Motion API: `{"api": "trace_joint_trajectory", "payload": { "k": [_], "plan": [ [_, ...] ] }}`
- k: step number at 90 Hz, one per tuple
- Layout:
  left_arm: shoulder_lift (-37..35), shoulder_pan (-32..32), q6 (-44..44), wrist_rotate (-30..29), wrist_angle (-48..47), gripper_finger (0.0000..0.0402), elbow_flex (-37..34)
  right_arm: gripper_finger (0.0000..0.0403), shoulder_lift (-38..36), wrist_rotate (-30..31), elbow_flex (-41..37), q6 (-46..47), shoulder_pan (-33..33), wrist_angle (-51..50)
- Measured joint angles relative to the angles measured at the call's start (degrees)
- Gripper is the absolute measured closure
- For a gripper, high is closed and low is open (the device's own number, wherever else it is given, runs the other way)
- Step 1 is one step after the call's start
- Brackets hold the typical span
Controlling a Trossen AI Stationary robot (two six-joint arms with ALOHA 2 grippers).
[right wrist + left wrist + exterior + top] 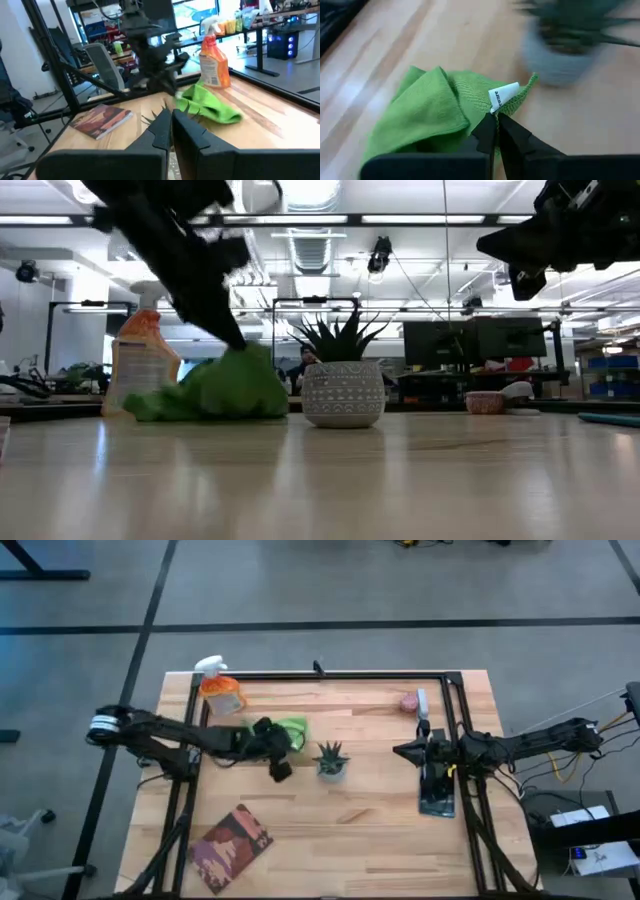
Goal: Apply microfiber cloth
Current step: Move the green microfiber cloth to the center
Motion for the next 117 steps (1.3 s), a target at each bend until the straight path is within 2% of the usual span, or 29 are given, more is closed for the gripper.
{"api": "trace_joint_trajectory", "payload": {
  "k": [21,26,34,55,89,96,109,117],
  "plan": [
    [-2.29,-14.58,1.71,2.72,1.57,0.0401,-0.88,0.0403,0.01,0.09,0.00,-0.31,-0.02,1.25],
    [-1.51,-17.38,3.14,2.83,5.15,0.0401,-1.60,0.0403,0.01,0.12,0.00,-0.72,-0.02,1.44],
    [0.98,-19.24,6.07,2.87,15.93,0.0401,-3.55,0.0403,0.01,0.14,0.00,-0.87,-0.02,1.65],
    [12.75,-17.94,13.95,2.96,37.67,0.0401,-4.75,0.0403,0.01,0.64,0.00,-0.94,-0.02,2.38],
    [31.42,-8.82,18.24,2.00,47.95,0.0401,3.01,0.0403,0.01,0.69,0.00,-1.09,-0.02,2.36],
    [34.90,-7.51,17.45,-1.39,48.98,0.0401,5.27,0.0403,0.01,0.70,0.00,-1.51,-0.02,2.39],
    [40.13,-6.23,17.65,-13.89,49.04,0.0401,9.25,0.0403,0.01,0.72,0.00,-1.56,-0.02,2.40],
    [42.14,-4.98,18.37,-18.36,49.05,0.0401,11.12,0.0403,0.03,0.73,0.00,-1.55,-0.02,2.33]
  ]
}}
